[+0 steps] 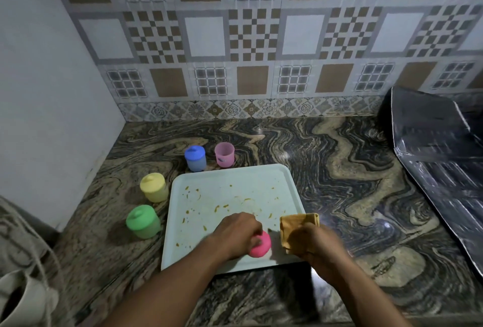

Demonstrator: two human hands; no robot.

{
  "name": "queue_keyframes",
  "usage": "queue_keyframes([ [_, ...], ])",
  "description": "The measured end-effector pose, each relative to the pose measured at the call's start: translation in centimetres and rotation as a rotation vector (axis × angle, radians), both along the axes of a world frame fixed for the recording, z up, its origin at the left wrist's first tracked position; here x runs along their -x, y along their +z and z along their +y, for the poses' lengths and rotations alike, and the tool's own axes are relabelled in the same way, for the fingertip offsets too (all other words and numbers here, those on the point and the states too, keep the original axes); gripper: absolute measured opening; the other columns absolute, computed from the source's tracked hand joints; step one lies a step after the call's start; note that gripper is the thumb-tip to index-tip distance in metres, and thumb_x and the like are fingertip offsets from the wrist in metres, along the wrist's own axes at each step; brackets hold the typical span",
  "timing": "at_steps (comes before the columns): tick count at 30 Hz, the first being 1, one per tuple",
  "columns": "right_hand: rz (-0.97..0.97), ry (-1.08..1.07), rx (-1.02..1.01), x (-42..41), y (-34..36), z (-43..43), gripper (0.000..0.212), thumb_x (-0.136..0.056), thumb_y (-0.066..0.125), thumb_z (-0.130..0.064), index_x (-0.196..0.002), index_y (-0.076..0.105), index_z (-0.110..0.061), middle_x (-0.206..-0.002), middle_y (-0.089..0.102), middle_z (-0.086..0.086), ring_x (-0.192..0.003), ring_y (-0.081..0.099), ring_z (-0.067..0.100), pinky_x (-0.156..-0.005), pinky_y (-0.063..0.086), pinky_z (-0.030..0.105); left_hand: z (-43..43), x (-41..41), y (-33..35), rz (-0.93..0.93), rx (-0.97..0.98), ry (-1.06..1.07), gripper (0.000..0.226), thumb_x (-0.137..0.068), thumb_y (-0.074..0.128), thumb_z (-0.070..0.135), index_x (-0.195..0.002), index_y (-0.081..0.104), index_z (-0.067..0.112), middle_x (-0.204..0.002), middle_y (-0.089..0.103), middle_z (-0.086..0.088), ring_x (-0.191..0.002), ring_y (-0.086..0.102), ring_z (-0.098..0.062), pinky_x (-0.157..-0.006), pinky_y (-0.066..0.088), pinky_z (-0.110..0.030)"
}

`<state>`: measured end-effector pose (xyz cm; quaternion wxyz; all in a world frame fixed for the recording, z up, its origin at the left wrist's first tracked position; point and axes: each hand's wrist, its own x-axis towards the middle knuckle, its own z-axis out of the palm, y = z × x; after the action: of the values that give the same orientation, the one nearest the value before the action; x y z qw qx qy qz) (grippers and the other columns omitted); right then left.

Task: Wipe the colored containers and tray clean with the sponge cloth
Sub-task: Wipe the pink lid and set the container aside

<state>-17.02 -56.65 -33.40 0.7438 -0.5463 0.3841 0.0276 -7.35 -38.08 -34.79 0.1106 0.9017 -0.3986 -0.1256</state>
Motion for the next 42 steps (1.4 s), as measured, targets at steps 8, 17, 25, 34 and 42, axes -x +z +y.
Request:
queue_keyframes([
  [8, -0.48, 0.485, 1.049, -0.3, -1.8, 1.4, 0.068, -0.06, 0.048, -0.005, -0.124, 0.068, -0.019, -0.121, 0.065, -0.006, -0.109, 0.061, 0.01, -0.092, 0.047, 0.023, -0.6, 0.6, 1.5, -0.087, 0.357, 0.076, 0.022, -0.092, 0.06, 0.031, -0.102, 0.073, 0.017, -0.094, 0.068, 0.0, -0.088, 0.063, -0.02, -0.077, 0.051, -0.034],
  [17, -0.678, 0.62, 1.306, 0.7, -2.6, 0.7, 0.063, -0.054, 0.065, 0.005, -0.114, 0.072, -0.014, -0.117, 0.067, 0.003, -0.106, 0.064, 0.021, -0.096, 0.04, 0.011, 0.4, 1.6, 1.6, -0.171, 0.45, 0.1, 0.022, -0.091, 0.059, 0.034, -0.096, 0.073, 0.017, -0.093, 0.067, 0.0, -0.085, 0.064, -0.02, -0.072, 0.052, -0.032],
  [25, -0.591, 0.268, 0.554, 0.7, -0.6, -0.3, 0.044, -0.072, 0.049, 0.008, -0.089, 0.078, -0.021, -0.087, 0.076, 0.003, -0.079, 0.069, 0.018, -0.071, 0.055, 0.031, 1.5, -0.2, 2.6, -0.206, 0.571, 0.225, 0.02, -0.086, 0.065, 0.037, -0.087, 0.074, 0.019, -0.083, 0.069, 0.004, -0.073, 0.063, -0.015, -0.067, 0.053, -0.033],
  [34, -0.307, 0.025, -0.351, -3.5, 3.4, 3.4, 0.054, -0.105, 0.035, -0.038, -0.113, 0.067, 0.005, -0.093, 0.074, 0.026, -0.082, 0.068, 0.034, -0.076, 0.053, 0.045, -0.5, 0.0, 3.8, -0.353, 0.67, 0.136, 0.013, -0.087, 0.07, 0.029, -0.083, 0.069, 0.017, -0.077, 0.06, 0.001, -0.069, 0.058, -0.019, -0.06, 0.05, -0.033],
  [42, -0.385, 0.176, 0.008, -5.7, 3.0, 3.6, 0.028, -0.099, 0.058, -0.018, -0.108, 0.066, 0.006, -0.086, 0.069, 0.028, -0.069, 0.065, 0.035, -0.066, 0.055, 0.049, 1.2, -2.0, 5.5, -0.253, 0.679, 0.155, 0.013, -0.088, 0.062, 0.031, -0.092, 0.072, 0.023, -0.085, 0.067, 0.013, -0.084, 0.056, -0.009, -0.074, 0.048, -0.026],
])
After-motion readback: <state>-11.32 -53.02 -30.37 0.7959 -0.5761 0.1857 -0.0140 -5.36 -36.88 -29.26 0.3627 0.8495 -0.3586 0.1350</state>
